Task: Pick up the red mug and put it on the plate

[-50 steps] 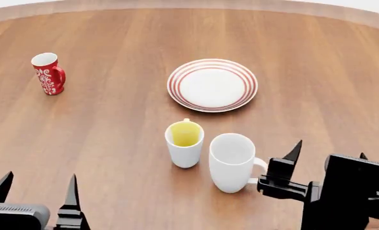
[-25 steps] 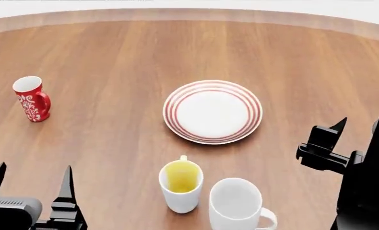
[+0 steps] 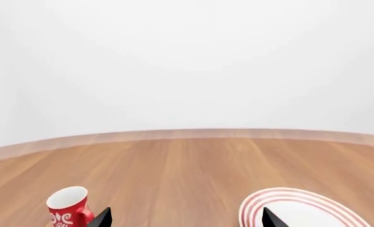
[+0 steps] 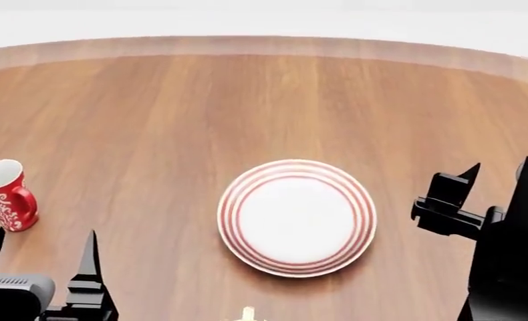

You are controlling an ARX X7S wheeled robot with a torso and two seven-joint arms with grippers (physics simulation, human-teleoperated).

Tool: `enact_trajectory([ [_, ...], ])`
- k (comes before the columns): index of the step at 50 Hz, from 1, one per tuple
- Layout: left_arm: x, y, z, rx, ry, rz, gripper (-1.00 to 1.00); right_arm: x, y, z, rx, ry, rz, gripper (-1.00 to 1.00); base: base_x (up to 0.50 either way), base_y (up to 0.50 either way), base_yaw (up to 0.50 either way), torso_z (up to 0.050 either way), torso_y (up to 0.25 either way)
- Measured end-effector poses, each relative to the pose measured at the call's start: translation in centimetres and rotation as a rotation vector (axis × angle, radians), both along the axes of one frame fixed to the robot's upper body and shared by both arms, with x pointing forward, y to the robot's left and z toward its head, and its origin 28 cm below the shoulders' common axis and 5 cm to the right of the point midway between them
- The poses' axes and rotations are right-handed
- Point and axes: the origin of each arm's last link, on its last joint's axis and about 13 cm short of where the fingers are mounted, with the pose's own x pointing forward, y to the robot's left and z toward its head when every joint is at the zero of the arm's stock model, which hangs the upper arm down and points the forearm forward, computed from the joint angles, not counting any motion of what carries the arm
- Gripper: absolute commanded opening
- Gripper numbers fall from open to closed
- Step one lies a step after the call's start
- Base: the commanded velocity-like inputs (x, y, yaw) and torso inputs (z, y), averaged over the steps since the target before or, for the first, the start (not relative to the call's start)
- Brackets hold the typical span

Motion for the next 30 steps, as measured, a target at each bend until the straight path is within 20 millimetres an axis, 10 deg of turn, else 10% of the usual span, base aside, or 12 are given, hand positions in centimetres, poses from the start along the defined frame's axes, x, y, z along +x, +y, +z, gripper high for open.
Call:
enact_trajectory([
  [30,0.16,0.14,-0.05,-0.004,0.005,0.005,1.00,0.21,0.23,-0.09,-0.001,0.014,0.010,1.00,0.47,0.00,0.00,0.000,0.001],
])
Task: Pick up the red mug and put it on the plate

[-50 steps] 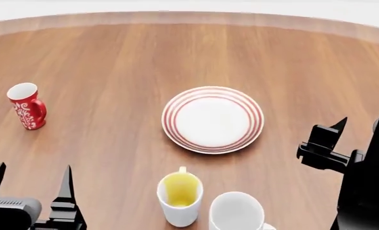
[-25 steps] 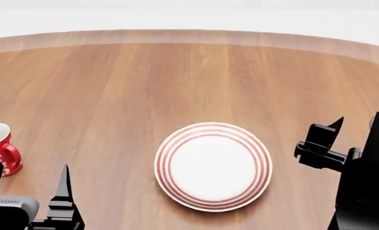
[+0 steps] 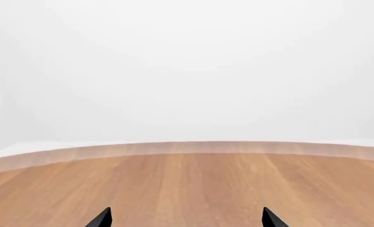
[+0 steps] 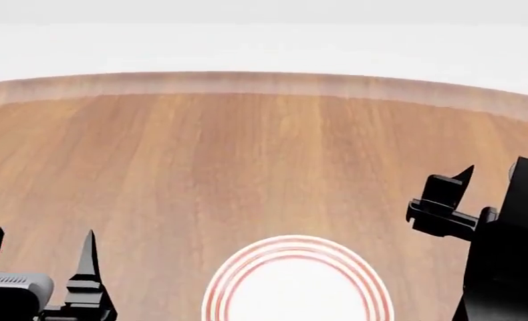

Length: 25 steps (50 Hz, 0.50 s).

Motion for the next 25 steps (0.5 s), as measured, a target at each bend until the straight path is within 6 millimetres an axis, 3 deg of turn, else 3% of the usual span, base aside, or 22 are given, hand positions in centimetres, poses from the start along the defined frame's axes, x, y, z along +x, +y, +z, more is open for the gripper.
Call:
enact_trajectory([
  [15,0.2,0.1,-0.2,-0.012,0.019,0.022,1.00,0.2,0.1,-0.3,0.003,0.019,-0.003,1.00,0.00,0.00,0.00,0.000,0.000],
  [25,3.1,1.9,-0.3,-0.151,0.116,0.442,1.00,0.7,0.3,-0.9,0.002,0.049,0.006,1.00,0.00,0.00,0.00,0.000,0.000],
])
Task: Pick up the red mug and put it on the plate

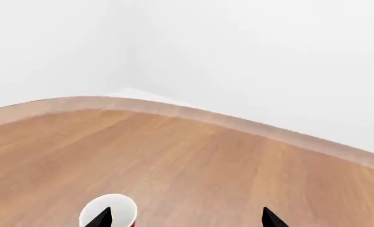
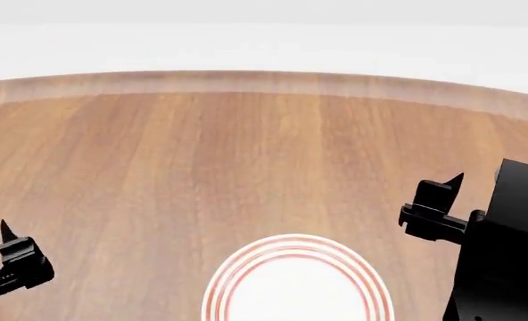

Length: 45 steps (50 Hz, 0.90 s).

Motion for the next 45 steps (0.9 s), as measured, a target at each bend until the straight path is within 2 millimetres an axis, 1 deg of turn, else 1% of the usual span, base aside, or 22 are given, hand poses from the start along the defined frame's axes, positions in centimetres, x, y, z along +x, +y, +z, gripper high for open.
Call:
enact_trajectory([
  [7,0.8,0.6,-0.2,-0.053,0.046,0.144,1.00,0.2,0.1,-0.2,-0.001,0.010,0.004,1.00,0.00,0.00,0.00,0.000,0.000],
  [15,1.3,0.9,-0.3,-0.085,0.077,0.221,1.00,0.2,0.2,-0.3,-0.002,0.015,0.006,1.00,0.00,0.00,0.00,0.000,0.000],
  [29,2.2,1.2,-0.8,-0.111,0.134,0.254,1.00,0.5,0.2,-0.6,-0.001,0.024,0.009,1.00,0.00,0.00,0.00,0.000,0.000],
  [45,4.0,1.8,-2.0,-0.127,0.211,0.252,1.00,0.7,0.3,-0.9,0.002,0.032,0.011,1.00,0.00,0.00,0.00,0.000,0.000],
])
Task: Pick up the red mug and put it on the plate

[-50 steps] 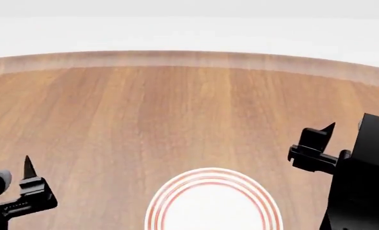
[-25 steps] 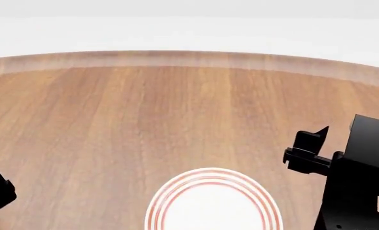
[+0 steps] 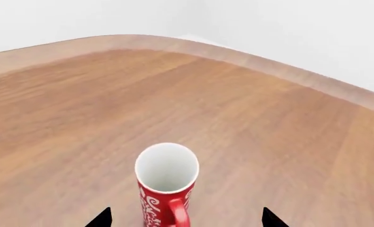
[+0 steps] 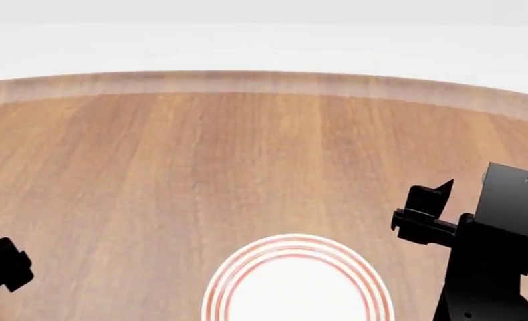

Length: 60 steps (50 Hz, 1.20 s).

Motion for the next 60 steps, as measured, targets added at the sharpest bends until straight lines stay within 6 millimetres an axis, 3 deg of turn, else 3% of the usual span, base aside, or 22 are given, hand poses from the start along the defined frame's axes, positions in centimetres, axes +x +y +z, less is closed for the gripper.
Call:
enact_trajectory([
  [60,5.4,2.4,-5.2,-0.058,0.216,-0.001,1.00,0.6,0.1,-1.0,0.008,0.022,0.008,1.00,0.00,0.00,0.00,0.000,0.000],
])
